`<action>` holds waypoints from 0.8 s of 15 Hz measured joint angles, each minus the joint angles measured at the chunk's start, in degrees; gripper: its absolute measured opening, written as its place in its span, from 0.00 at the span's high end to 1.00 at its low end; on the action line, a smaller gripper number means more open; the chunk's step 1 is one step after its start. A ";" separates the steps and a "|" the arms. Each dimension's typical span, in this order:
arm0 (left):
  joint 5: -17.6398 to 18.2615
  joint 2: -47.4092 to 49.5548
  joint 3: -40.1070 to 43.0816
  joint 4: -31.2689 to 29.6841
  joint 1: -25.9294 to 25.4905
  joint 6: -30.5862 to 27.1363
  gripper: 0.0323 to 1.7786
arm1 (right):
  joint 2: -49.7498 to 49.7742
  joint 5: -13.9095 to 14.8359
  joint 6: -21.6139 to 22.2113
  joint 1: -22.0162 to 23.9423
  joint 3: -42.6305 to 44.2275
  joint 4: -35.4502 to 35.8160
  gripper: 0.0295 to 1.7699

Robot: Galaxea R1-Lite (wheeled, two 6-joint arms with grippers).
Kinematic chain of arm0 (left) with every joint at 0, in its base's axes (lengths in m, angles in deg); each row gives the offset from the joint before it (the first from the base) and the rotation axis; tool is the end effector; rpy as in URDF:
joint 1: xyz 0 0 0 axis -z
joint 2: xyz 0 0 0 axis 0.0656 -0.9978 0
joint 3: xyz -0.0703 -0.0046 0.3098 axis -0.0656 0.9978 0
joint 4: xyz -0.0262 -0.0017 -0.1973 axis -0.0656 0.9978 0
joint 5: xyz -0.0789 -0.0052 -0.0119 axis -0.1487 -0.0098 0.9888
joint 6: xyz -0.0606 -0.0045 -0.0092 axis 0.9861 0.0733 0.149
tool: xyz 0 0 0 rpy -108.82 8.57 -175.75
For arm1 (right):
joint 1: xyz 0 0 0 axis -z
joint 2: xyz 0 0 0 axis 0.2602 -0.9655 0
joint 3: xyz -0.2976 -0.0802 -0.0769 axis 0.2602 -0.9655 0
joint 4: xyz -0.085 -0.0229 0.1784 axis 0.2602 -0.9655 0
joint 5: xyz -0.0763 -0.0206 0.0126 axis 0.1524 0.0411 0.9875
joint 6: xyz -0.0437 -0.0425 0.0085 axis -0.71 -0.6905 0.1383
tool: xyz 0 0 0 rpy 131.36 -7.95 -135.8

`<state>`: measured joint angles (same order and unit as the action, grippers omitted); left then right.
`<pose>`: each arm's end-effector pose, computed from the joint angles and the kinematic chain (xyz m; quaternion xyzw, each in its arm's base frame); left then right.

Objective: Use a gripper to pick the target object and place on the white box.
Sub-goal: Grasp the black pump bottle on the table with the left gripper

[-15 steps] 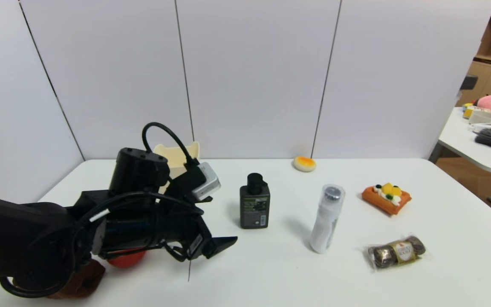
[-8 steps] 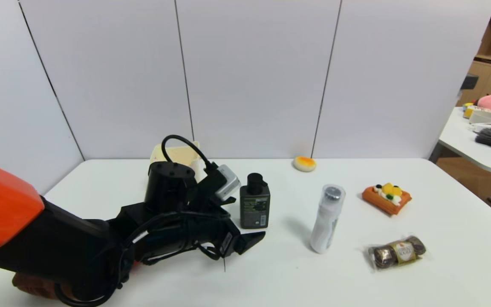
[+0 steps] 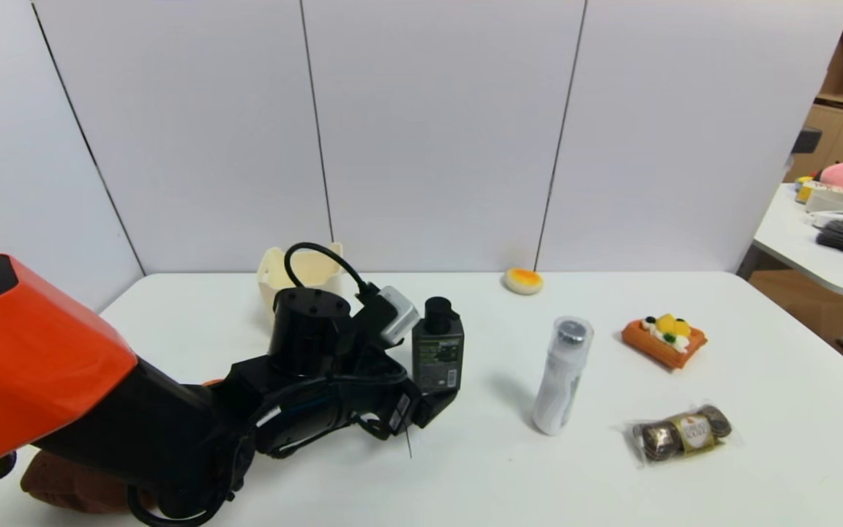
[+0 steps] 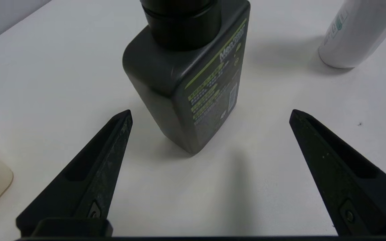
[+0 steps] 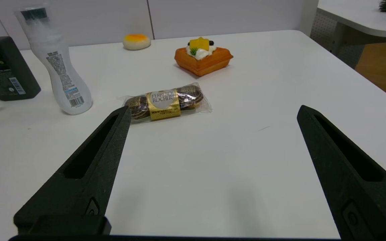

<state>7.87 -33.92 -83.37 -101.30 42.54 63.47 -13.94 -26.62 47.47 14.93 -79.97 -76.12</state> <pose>0.2899 -0.2443 0.0985 0.1071 0.1466 -0.4040 0.8966 0.0078 -0.0024 0.0775 0.0284 -0.0083 -0.0176 0.9994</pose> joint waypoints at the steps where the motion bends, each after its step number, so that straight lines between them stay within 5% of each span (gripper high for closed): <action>1: 0.00 -0.61 -0.30 -0.96 -0.05 0.41 0.05 | 0.00 0.00 0.00 0.00 0.00 0.00 0.03; 12: 0.22 -8.35 -5.62 -7.11 0.13 0.85 0.05 | 0.00 0.00 0.02 0.00 0.00 -0.05 0.03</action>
<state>8.09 -42.27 -88.99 -108.41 42.67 64.33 -13.94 -26.62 47.50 14.93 -79.97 -76.17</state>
